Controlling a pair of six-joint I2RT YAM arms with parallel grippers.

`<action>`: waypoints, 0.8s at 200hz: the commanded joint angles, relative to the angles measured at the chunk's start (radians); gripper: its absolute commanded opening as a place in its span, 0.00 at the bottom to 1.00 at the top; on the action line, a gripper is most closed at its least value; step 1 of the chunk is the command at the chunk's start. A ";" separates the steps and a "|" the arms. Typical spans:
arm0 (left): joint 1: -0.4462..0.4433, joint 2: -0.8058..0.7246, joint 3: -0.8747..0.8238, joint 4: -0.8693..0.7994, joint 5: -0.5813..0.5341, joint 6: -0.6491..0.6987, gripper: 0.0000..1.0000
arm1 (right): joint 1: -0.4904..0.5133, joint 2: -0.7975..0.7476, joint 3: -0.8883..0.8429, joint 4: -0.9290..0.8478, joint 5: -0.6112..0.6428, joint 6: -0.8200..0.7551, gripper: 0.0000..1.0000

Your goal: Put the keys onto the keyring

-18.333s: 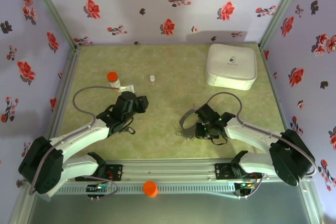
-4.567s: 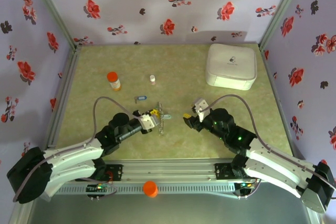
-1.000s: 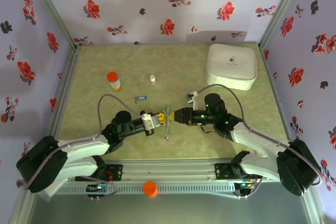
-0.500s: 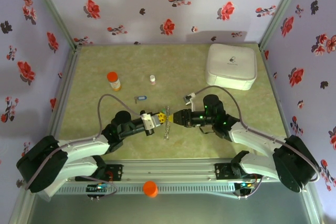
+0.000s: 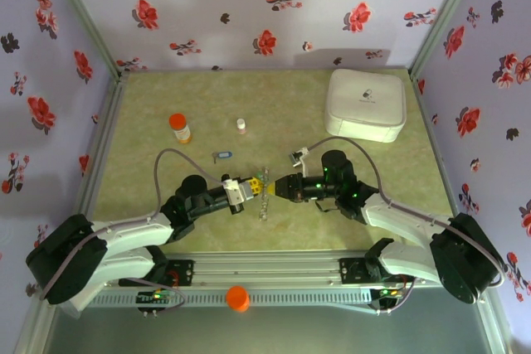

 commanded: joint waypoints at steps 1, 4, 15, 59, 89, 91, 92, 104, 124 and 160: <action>-0.009 0.005 -0.002 0.056 -0.004 0.018 0.00 | 0.007 -0.010 0.002 0.026 -0.028 0.000 0.16; -0.009 0.005 -0.002 0.054 -0.004 0.018 0.00 | 0.006 -0.010 0.003 0.024 -0.028 -0.002 0.16; -0.008 0.004 -0.002 0.054 -0.004 0.018 0.00 | 0.005 -0.012 0.003 0.019 -0.024 -0.005 0.14; -0.009 0.001 0.003 0.030 -0.012 0.006 0.00 | 0.005 -0.051 0.010 -0.036 0.023 -0.063 0.01; -0.007 -0.017 0.034 -0.078 -0.036 -0.050 0.04 | 0.005 -0.102 0.043 -0.245 0.103 -0.215 0.00; -0.007 -0.018 0.034 -0.086 -0.037 -0.056 0.05 | 0.005 -0.103 0.045 -0.258 0.106 -0.223 0.00; -0.006 -0.019 0.034 -0.089 -0.036 -0.059 0.05 | 0.005 -0.103 0.046 -0.264 0.108 -0.228 0.00; -0.004 -0.016 0.034 -0.121 -0.031 -0.088 0.07 | 0.007 -0.106 0.059 -0.318 0.113 -0.267 0.00; 0.000 -0.001 0.074 -0.148 -0.004 -0.125 0.06 | 0.010 -0.095 0.075 -0.364 0.113 -0.310 0.00; 0.005 0.014 0.079 -0.139 0.025 -0.172 0.00 | 0.028 -0.077 0.101 -0.458 0.132 -0.412 0.00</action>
